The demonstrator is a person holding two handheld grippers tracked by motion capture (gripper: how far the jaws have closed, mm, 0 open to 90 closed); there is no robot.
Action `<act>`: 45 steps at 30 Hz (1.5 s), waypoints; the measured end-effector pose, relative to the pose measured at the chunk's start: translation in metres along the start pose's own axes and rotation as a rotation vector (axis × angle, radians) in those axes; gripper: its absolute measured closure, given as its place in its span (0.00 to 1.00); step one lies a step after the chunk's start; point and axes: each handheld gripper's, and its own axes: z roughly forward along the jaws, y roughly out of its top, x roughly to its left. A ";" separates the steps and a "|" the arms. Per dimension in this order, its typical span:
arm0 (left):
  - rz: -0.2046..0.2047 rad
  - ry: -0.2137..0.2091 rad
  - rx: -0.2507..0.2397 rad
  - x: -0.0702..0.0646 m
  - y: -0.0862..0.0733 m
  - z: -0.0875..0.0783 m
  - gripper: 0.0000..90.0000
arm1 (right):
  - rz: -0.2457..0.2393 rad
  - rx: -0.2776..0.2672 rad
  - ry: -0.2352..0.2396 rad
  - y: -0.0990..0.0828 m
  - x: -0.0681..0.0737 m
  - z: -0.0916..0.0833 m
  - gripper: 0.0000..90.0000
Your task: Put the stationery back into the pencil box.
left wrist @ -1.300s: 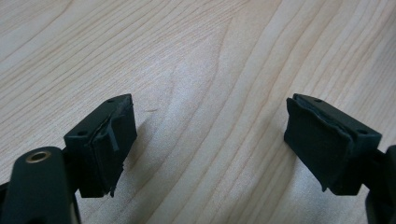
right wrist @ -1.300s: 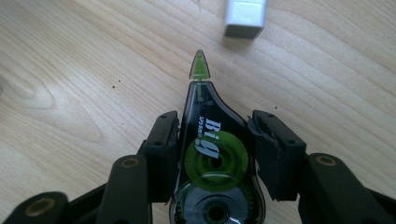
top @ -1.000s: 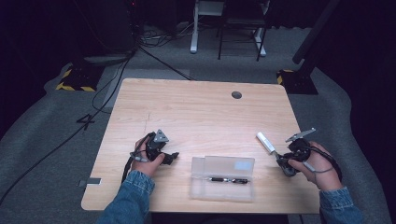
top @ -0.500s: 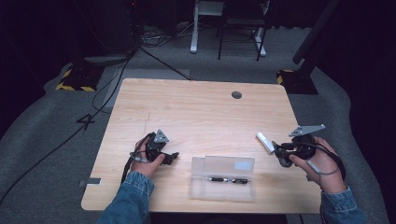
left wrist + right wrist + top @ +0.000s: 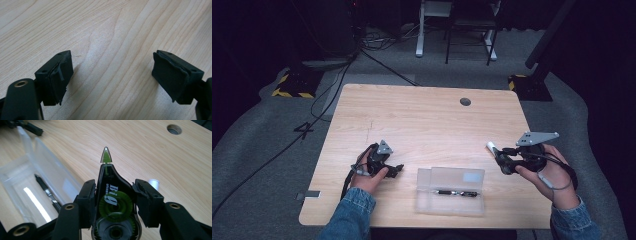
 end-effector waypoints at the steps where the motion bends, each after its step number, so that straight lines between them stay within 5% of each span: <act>1: -0.002 0.000 0.000 0.000 0.000 0.000 0.19 | -0.006 -0.003 0.009 0.001 0.003 0.001 0.59; 15: -0.002 0.001 0.000 0.000 0.000 0.000 0.19 | -0.108 0.004 0.137 0.011 0.036 0.010 0.59; 27: 0.001 0.002 0.001 0.000 0.000 0.000 0.19 | -0.210 0.071 0.242 0.013 0.064 0.025 0.59; 45: -0.003 -0.001 0.000 0.000 0.000 0.000 0.19 | -0.301 0.168 0.351 0.006 0.080 0.062 0.59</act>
